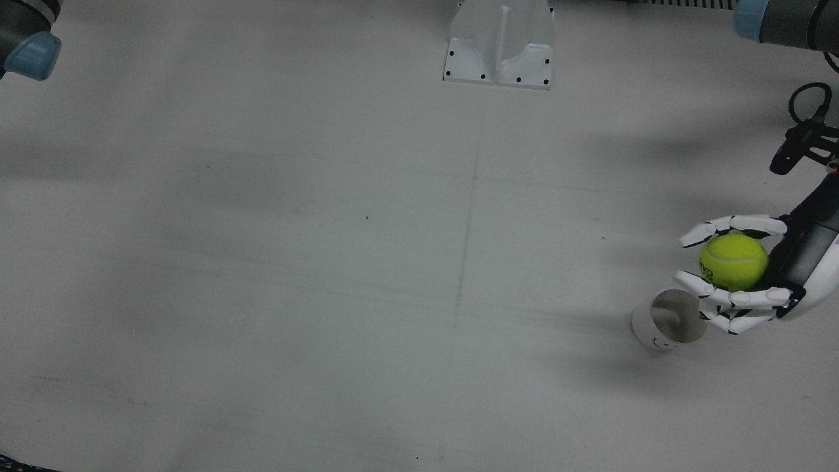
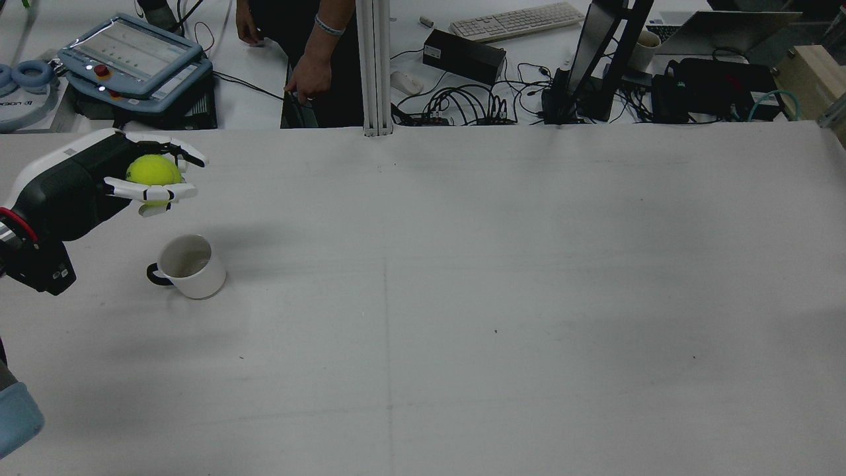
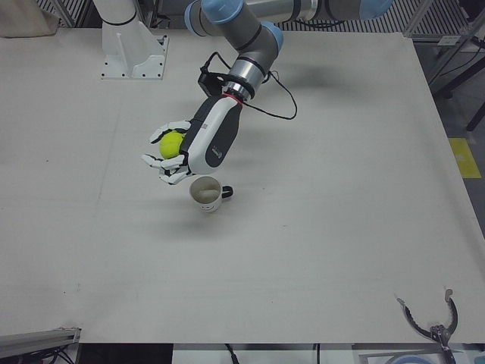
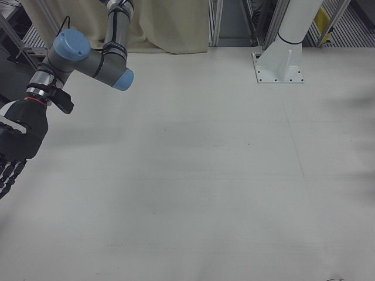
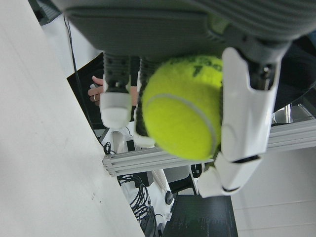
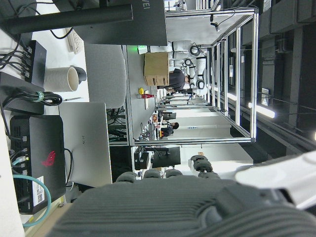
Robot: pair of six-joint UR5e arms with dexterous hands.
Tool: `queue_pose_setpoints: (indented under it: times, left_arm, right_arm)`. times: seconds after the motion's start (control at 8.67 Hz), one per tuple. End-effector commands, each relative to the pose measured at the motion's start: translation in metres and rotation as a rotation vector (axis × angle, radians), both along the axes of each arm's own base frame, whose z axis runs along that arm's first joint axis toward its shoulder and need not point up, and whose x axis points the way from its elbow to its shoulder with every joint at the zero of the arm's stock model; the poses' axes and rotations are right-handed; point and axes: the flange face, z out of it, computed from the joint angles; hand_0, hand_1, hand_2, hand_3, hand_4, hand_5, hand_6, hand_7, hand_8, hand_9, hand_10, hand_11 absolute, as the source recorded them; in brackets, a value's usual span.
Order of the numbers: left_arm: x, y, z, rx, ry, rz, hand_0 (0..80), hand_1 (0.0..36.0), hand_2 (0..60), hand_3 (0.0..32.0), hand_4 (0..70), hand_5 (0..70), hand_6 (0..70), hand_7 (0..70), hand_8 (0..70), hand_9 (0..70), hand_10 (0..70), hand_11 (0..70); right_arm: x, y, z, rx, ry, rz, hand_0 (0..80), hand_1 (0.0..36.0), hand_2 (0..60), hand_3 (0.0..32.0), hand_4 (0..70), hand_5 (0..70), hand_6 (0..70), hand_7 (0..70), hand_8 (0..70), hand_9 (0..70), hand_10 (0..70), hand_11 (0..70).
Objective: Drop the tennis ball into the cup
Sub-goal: 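Carry the held tennis ball with the left hand over the white mug, then open the left hand fingers to release the ball into the mug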
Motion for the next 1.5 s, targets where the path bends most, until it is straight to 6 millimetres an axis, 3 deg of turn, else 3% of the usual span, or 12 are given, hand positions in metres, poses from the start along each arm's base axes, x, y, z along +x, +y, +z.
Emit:
queue_pose_setpoints:
  times: [0.0, 0.23, 0.35, 0.69, 0.81, 0.92, 1.04, 1.15, 1.38]
  left_arm:
    - [0.002, -0.002, 0.014, -0.009, -0.009, 0.0, 60.4, 36.0, 60.0, 0.0, 54.4, 22.4, 27.8, 64.4, 55.5, 70.0, 65.7, 70.0]
    - [-0.008, 0.008, 0.042, -0.029, -0.02, -0.001, 60.4, 36.0, 60.0, 0.0, 53.5, 22.4, 27.6, 63.6, 55.3, 70.0, 65.5, 70.0]
    - [-0.011, 0.011, 0.046, -0.032, -0.02, -0.003, 60.4, 36.0, 60.0, 0.0, 53.1, 22.4, 27.4, 63.1, 55.1, 70.0, 65.3, 70.0]
    - [-0.006, 0.01, 0.037, -0.018, -0.013, 0.003, 60.4, 36.0, 60.0, 0.0, 53.9, 22.3, 27.4, 63.7, 54.8, 70.0, 64.7, 70.0]
    - [-0.007, 0.01, 0.037, -0.018, -0.013, 0.003, 60.4, 36.0, 60.0, 0.0, 53.4, 21.8, 26.7, 62.8, 53.7, 70.0, 61.3, 70.0]
    - [-0.007, 0.012, 0.039, -0.019, -0.019, 0.004, 66.6, 36.0, 60.0, 0.0, 38.9, 18.3, 18.1, 43.9, 35.7, 52.4, 36.1, 54.3]
    - [-0.008, 0.011, 0.04, -0.02, -0.018, 0.003, 70.0, 36.0, 60.0, 0.0, 28.2, 15.6, 10.8, 21.1, 17.6, 26.6, 15.9, 27.2]
    - [-0.007, 0.011, 0.039, -0.018, -0.018, 0.003, 73.8, 36.0, 60.0, 0.0, 21.5, 14.4, 6.5, 6.0, 8.0, 11.6, 6.4, 13.8]
    - [-0.007, 0.008, 0.047, -0.021, -0.025, 0.001, 80.0, 36.0, 60.0, 0.0, 19.0, 14.1, 5.6, 2.7, 5.5, 8.3, 4.3, 10.8]
  right_arm:
    - [0.0, 0.0, 0.0, 0.0, 0.001, 0.0, 0.0, 0.0, 0.0, 0.0, 0.0, 0.0, 0.0, 0.0, 0.0, 0.0, 0.0, 0.0]
    - [0.0, 0.0, 0.0, 0.0, 0.001, 0.0, 0.0, 0.0, 0.0, 0.0, 0.0, 0.0, 0.0, 0.0, 0.0, 0.0, 0.0, 0.0]
    - [0.0, 0.0, 0.0, 0.0, -0.001, 0.0, 0.0, 0.0, 0.0, 0.0, 0.0, 0.0, 0.0, 0.0, 0.0, 0.0, 0.0, 0.0]
    - [0.0, 0.0, 0.0, 0.0, 0.001, 0.0, 0.0, 0.0, 0.0, 0.0, 0.0, 0.0, 0.0, 0.0, 0.0, 0.0, 0.0, 0.0]
    - [0.0, 0.0, 0.0, 0.0, 0.001, 0.0, 0.0, 0.0, 0.0, 0.0, 0.0, 0.0, 0.0, 0.0, 0.0, 0.0, 0.0, 0.0]
    - [0.0, 0.0, 0.0, 0.0, 0.001, 0.0, 0.0, 0.0, 0.0, 0.0, 0.0, 0.0, 0.0, 0.0, 0.0, 0.0, 0.0, 0.0]
    - [0.0, 0.0, 0.0, 0.0, -0.001, 0.0, 0.0, 0.0, 0.0, 0.0, 0.0, 0.0, 0.0, 0.0, 0.0, 0.0, 0.0, 0.0]
    - [0.0, 0.0, 0.0, 0.0, 0.001, 0.0, 0.0, 0.0, 0.0, 0.0, 0.0, 0.0, 0.0, 0.0, 0.0, 0.0, 0.0, 0.0]
    - [0.0, 0.0, 0.0, 0.0, 0.001, 0.0, 0.0, 0.0, 0.0, 0.0, 0.0, 0.0, 0.0, 0.0, 0.0, 0.0, 0.0, 0.0]
